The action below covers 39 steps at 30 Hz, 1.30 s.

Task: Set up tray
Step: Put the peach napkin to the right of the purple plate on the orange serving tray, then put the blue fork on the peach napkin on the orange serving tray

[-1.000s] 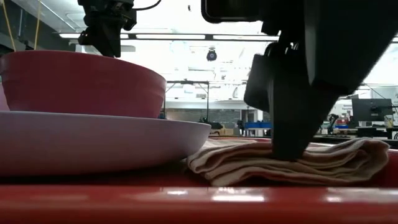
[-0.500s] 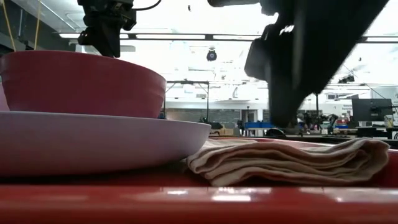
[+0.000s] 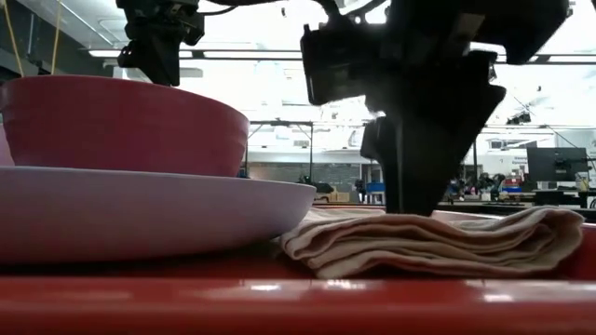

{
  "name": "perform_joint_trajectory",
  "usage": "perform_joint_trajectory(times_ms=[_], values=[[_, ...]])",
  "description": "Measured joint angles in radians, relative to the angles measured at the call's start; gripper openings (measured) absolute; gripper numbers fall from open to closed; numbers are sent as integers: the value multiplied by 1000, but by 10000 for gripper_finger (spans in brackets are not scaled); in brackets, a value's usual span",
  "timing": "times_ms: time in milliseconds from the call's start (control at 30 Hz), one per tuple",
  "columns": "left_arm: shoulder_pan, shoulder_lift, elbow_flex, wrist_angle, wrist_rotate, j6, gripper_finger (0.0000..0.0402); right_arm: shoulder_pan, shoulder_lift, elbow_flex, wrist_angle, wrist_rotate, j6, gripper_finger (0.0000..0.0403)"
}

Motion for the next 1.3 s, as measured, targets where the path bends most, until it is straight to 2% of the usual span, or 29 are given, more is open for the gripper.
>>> perform_joint_trajectory(times_ms=[367, 767, 933, 1133, 1300], values=[[0, 0, 0, 1, 0, 0, 175, 38, 0, -25, 73, -26, 55, 183], [0, 0, 0, 1, -1, 0, 175, 37, -4, -27, 78, -32, 64, 183], [0, 0, 0, 4, -2, 0, 175, 36, -33, 15, 64, -28, 66, 183], [0, 0, 0, 6, -11, 4, 175, 36, -90, 105, -78, 30, 60, 183], [0, 0, 0, 6, -11, 3, 175, 36, -139, 195, -295, 149, 36, 183]])
